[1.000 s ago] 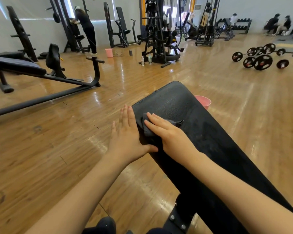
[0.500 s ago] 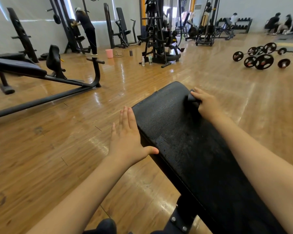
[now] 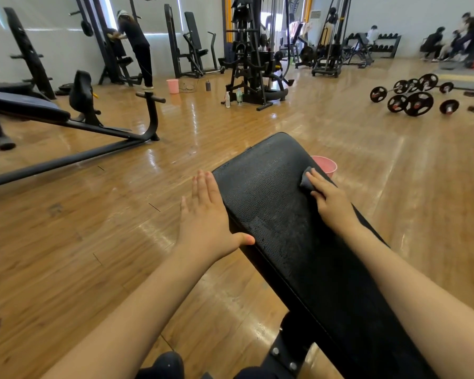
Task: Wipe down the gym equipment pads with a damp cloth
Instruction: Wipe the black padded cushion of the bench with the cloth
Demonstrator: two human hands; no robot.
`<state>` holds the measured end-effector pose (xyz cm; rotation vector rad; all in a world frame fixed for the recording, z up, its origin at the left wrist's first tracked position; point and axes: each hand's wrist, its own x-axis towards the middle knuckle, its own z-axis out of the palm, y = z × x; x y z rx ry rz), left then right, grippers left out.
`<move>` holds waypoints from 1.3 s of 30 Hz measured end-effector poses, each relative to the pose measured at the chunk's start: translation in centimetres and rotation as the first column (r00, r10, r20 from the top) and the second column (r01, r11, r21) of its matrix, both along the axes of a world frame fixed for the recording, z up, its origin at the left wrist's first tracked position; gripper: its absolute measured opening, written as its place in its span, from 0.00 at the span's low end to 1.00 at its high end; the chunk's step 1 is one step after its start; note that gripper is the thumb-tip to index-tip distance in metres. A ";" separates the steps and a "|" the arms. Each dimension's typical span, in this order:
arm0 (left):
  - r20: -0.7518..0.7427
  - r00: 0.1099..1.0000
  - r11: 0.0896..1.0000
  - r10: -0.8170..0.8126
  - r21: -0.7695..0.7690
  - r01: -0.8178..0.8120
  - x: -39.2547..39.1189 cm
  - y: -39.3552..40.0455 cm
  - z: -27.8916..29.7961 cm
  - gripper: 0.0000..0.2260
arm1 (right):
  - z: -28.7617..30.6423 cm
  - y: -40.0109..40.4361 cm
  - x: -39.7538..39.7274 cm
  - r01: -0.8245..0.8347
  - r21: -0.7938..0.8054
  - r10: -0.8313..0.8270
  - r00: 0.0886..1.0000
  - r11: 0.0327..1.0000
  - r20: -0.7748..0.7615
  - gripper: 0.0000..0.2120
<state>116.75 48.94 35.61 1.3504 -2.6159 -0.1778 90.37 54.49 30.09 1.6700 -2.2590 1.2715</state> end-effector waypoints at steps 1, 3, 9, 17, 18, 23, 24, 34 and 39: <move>0.004 1.000 1.000 0.002 0.001 -0.002 -0.1 0.2 0.1 0.62 | 0.6 -0.1 -0.3 0.012 -0.001 -0.012 1.000 1.000 0.011 0.23; 0.011 1.000 1.000 0.000 0.002 0.000 -0.2 0.8 -0.1 0.60 | 2.3 -1.0 -1.1 0.056 -0.025 -0.055 0.998 0.998 0.021 0.21; -0.015 0.999 0.999 -0.034 0.020 0.034 0.0 0.7 -0.8 0.58 | 4.8 -5.4 -1.8 -0.008 0.119 0.009 1.000 0.993 -0.007 0.22; -0.006 1.000 1.000 -0.014 0.025 0.014 -0.1 0.3 -1.2 0.57 | 1.9 -4.2 -1.2 0.032 -0.007 -0.032 0.999 0.999 0.032 0.25; -0.006 1.000 1.000 -0.010 0.019 0.010 -0.1 0.3 -1.2 0.58 | 1.2 -3.3 -0.9 0.045 -0.010 -0.045 0.999 0.999 0.025 0.25; -0.008 1.000 1.000 0.014 0.006 -0.013 -0.3 0.9 -1.0 0.58 | 0.5 -0.1 0.6 0.036 0.007 -0.036 0.999 0.999 0.022 0.25; -0.002 1.000 1.000 0.016 0.002 -0.016 -0.3 1.0 -1.0 0.57 | 1.3 0.2 1.6 0.012 0.000 -0.012 1.000 1.000 0.002 0.25; 0.015 1.000 1.000 -0.017 -0.015 0.017 0.3 0.6 -0.9 0.58 | 0.5 2.1 11.6 -0.422 0.015 0.401 0.849 0.906 -0.345 0.23; -0.005 1.000 0.999 -0.016 -0.035 0.016 0.1 0.5 -1.2 0.58 | -0.1 1.8 10.0 -0.453 -0.019 0.413 0.828 0.891 -0.380 0.23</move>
